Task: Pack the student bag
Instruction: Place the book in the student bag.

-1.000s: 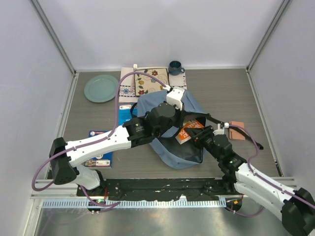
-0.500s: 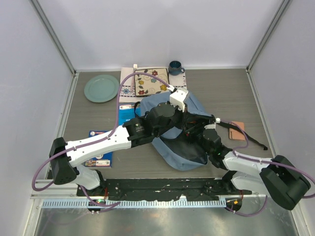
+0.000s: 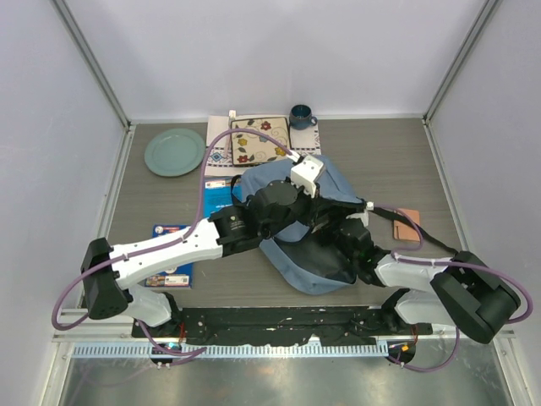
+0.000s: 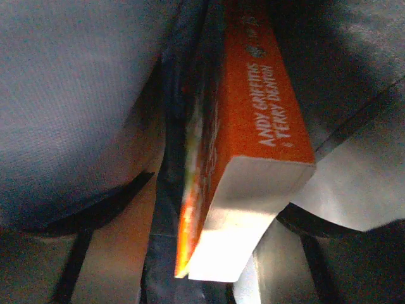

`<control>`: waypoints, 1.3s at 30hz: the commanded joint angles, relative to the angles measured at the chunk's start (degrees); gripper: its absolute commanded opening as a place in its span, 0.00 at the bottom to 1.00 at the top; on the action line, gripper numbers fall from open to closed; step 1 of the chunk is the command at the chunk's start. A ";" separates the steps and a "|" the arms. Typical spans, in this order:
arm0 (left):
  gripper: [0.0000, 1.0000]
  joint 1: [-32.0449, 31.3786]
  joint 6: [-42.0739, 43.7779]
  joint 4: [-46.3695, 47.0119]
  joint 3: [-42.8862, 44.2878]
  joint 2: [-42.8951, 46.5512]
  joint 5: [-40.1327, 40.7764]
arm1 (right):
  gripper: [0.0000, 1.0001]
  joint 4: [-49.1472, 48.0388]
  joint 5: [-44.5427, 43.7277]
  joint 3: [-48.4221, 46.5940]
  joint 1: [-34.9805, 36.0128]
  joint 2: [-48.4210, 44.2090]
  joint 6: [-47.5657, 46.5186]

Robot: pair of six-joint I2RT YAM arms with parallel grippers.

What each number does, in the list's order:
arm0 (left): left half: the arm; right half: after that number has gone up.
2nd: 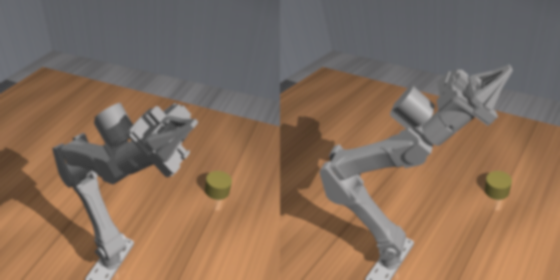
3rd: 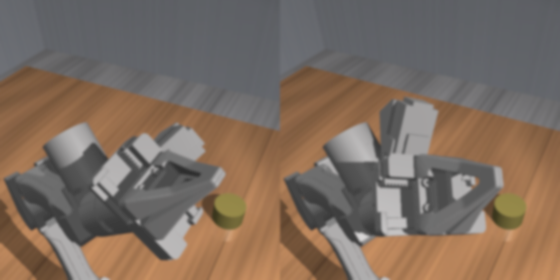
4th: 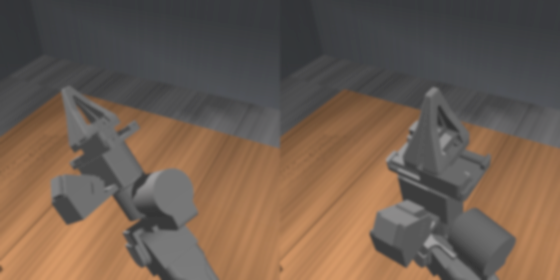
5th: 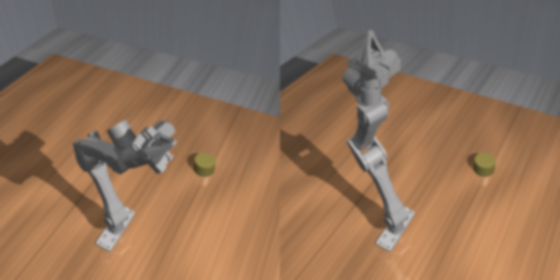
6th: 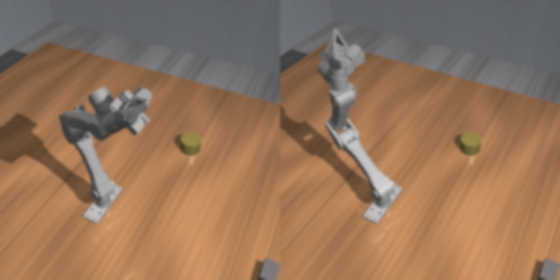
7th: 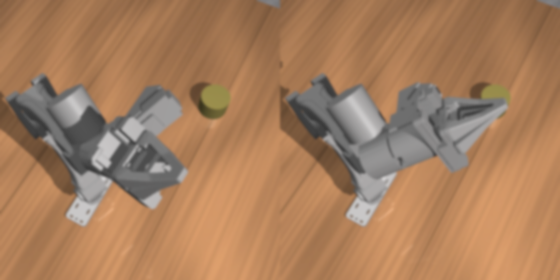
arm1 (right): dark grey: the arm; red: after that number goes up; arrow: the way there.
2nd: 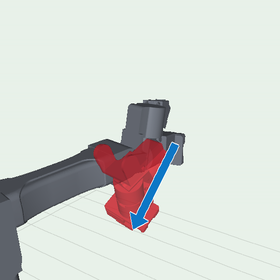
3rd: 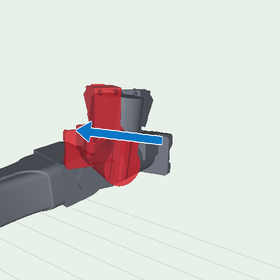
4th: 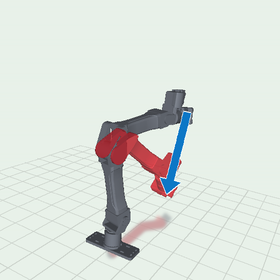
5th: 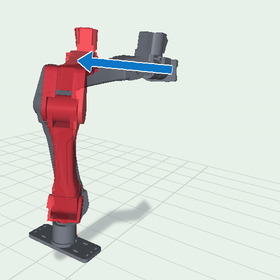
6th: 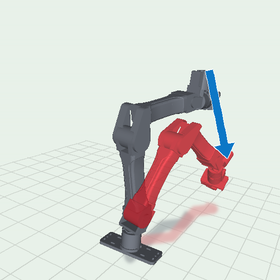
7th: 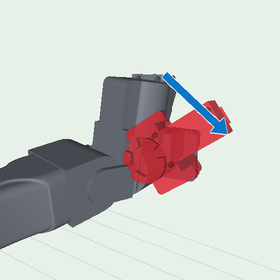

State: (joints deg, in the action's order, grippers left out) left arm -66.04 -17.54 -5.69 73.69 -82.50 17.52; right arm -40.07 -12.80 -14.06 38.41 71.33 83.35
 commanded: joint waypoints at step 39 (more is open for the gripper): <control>1.00 10.90 -22.44 -18.12 -13.11 15.26 20.02 | 0.57 53.52 -3.64 -5.27 0.08 -35.74 -12.86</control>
State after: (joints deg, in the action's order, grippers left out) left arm -62.41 -29.45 -15.92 64.95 -72.31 31.99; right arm 13.50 -13.98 -17.78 38.41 35.55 71.85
